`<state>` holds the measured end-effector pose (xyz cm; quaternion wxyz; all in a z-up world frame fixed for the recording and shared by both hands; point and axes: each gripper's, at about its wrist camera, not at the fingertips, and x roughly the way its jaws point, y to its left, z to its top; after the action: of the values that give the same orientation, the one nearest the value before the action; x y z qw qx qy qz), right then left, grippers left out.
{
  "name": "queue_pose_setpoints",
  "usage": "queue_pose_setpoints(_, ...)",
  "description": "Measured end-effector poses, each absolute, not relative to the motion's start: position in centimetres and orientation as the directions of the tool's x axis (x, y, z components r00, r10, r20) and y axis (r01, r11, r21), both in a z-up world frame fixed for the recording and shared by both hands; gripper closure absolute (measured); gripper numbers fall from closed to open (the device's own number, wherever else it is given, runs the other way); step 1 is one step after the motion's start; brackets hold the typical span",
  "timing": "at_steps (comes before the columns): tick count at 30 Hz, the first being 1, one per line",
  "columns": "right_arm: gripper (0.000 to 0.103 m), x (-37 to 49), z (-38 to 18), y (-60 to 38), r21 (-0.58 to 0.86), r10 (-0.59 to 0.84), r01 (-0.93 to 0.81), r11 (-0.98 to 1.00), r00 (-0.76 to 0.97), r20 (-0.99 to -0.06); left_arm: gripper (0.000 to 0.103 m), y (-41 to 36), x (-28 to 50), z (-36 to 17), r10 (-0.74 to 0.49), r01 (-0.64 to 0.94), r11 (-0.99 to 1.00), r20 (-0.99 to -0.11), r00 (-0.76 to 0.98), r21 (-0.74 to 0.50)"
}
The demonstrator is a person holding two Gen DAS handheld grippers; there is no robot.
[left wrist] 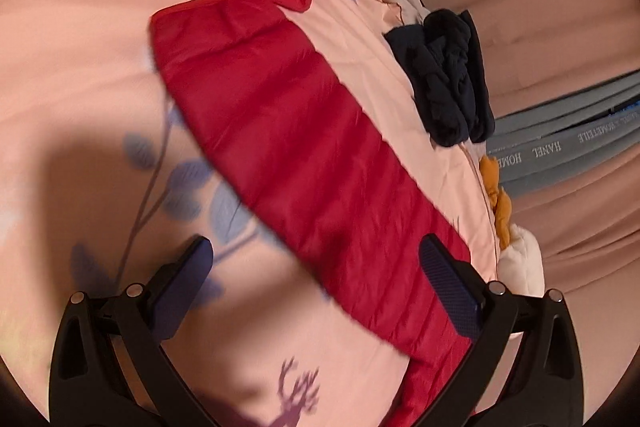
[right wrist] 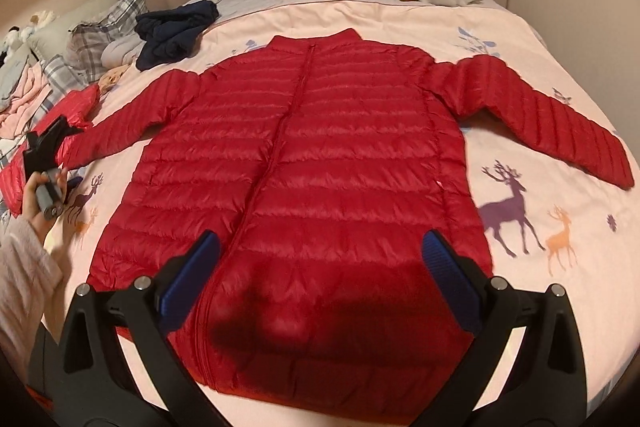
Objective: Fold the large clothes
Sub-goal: 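Grasp the red jacket's sleeve cuff with the left gripper and lift it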
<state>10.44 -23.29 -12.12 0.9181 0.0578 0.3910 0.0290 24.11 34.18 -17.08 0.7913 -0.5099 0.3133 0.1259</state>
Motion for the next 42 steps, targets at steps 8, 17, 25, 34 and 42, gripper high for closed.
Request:
queue_pose_setpoints(8,0.002,12.6,-13.4,-21.9,0.123,0.120,-0.043,0.991,0.676,-0.727,0.001,36.1,26.1,-17.2,-0.086,-0.532,0.403,-0.609,0.788,-0.745)
queue_pose_setpoints(17,0.002,13.5,-14.2,-21.4,0.120,0.109,-0.030,0.992,0.662,-0.741,0.001,36.1,27.4,-16.7,-0.024,-0.572,0.427,-0.641,0.767,-0.700)
queue_pose_setpoints(25,0.002,13.7,-14.2,-20.9,0.145,0.128,-0.029,0.989,0.648,-0.751,0.075,37.0,27.6,-17.8,-0.060,-0.593,0.430,-0.677,0.733,-0.680)
queue_pose_setpoints(34,0.002,13.3,-12.9,-19.3,0.100,0.112,-0.057,0.993,0.664,-0.739,0.093,35.5,27.6,-15.7,-0.034,-0.549,0.550,-0.674,0.738,-0.629)
queue_pose_setpoints(42,0.002,14.1,-12.2,-19.5,0.160,0.150,-0.047,0.986,0.666,-0.731,0.095,29.3,28.7,-8.5,-0.001,-0.396,0.778,-0.632,0.775,-0.487)
